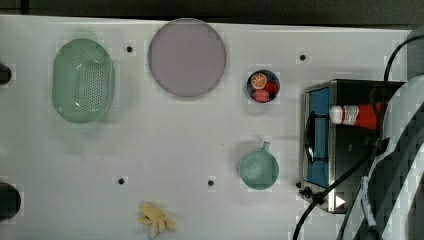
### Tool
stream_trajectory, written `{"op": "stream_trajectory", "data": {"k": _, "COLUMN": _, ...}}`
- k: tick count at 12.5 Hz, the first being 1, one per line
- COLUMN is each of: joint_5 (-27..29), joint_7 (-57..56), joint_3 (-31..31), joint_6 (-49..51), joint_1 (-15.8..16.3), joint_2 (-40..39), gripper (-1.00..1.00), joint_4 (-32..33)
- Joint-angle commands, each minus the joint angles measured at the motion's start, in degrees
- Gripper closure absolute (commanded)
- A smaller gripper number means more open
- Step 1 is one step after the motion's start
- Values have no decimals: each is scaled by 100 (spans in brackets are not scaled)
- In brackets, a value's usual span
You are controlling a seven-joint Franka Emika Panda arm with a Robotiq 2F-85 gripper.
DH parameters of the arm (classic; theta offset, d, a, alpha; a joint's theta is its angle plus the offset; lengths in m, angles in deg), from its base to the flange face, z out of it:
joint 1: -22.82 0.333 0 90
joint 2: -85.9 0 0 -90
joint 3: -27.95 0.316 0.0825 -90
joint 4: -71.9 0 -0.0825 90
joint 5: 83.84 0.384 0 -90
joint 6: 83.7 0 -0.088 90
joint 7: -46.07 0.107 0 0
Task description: Pick Ketchup from oven and place it on table.
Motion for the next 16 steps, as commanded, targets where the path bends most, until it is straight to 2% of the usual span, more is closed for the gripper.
{"op": "stream_trajectory", "data": {"k": 1, "joint_5": -23, "joint_7": -39, "joint_3": 458, "joint_6": 681, "joint_1": 543, "joint_2": 505, "gripper": -27, "joint_4": -12}}
{"op": "stream_trajectory", "data": {"k": 5, "joint_5": -22, "joint_7": -39, "joint_3": 1249, "joint_6": 1376, "joint_1": 873, "joint_2": 706, "gripper": -27, "joint_4": 39}}
{"op": "stream_trajectory", "data": {"k": 9, "joint_5": -23, "joint_7": -38, "joint_3": 2011, "joint_6": 1291, "joint_1": 1087, "joint_2": 691, "gripper": -27, "joint_4": 376}}
{"op": "stream_trajectory", "data": {"k": 12, "joint_5": -25, "joint_7": 5, "joint_3": 2256, "joint_6": 693, "joint_1": 1177, "joint_2": 691, "gripper": -27, "joint_4": 1074}}
{"op": "stream_trajectory", "data": {"k": 16, "joint_5": -24, "joint_7": 6, "joint_3": 2271, "joint_6": -531, "joint_1": 1201, "joint_2": 691, "gripper": -27, "joint_4": 2405}}
